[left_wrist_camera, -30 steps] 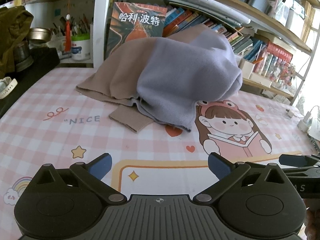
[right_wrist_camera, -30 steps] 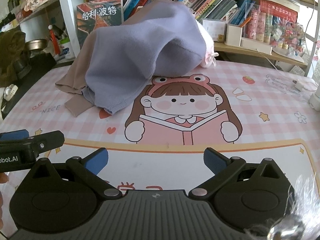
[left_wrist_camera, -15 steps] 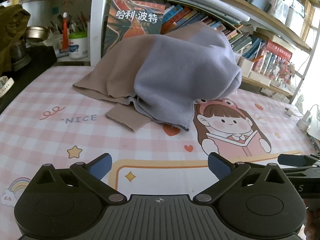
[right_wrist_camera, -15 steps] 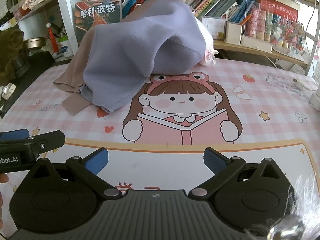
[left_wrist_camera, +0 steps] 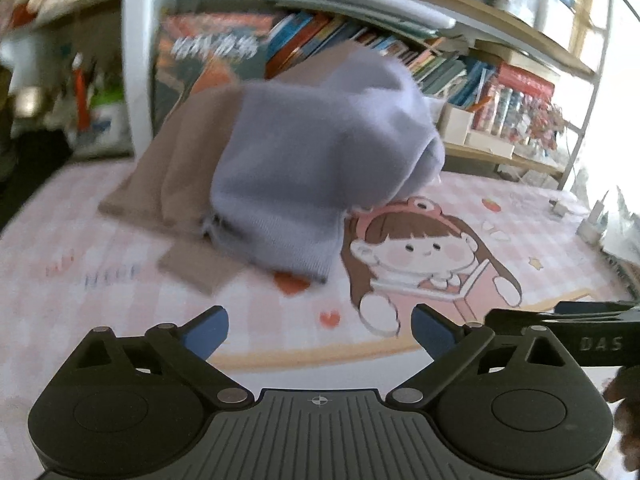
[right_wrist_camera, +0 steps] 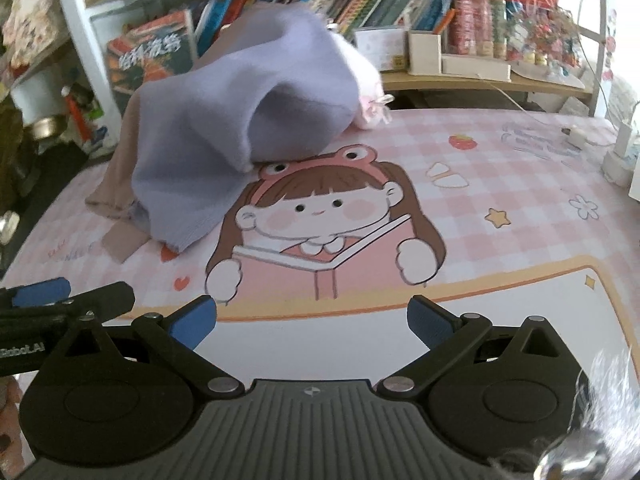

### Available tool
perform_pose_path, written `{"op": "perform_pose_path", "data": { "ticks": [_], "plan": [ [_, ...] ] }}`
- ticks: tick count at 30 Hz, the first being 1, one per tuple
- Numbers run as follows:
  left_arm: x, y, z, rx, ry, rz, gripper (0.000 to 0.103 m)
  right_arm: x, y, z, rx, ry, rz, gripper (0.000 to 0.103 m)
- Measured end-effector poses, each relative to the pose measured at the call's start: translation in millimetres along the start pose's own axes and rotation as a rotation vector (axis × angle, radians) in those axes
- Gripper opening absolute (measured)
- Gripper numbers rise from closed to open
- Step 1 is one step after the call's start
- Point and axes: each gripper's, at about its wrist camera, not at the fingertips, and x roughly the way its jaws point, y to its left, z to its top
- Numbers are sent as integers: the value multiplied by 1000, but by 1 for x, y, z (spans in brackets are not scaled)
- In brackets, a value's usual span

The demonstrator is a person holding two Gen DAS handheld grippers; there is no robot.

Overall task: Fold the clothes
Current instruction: 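Grasp the lavender sweater body with the left gripper and lift it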

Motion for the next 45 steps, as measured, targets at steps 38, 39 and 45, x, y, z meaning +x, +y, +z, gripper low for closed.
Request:
{"op": "perform_pose_path", "data": {
  "ticks": [38, 39, 45],
  "plan": [
    [-53, -121, 22, 43, -183, 411, 9, 35, -136, 35, 550, 294, 724, 100],
    [-59, -122, 15, 29, -168, 404, 9, 38, -133, 32, 561, 320, 734, 100],
    [-80, -131, 2, -6, -162, 390, 9, 54, -116, 16, 593, 441, 788, 101]
  ]
}}
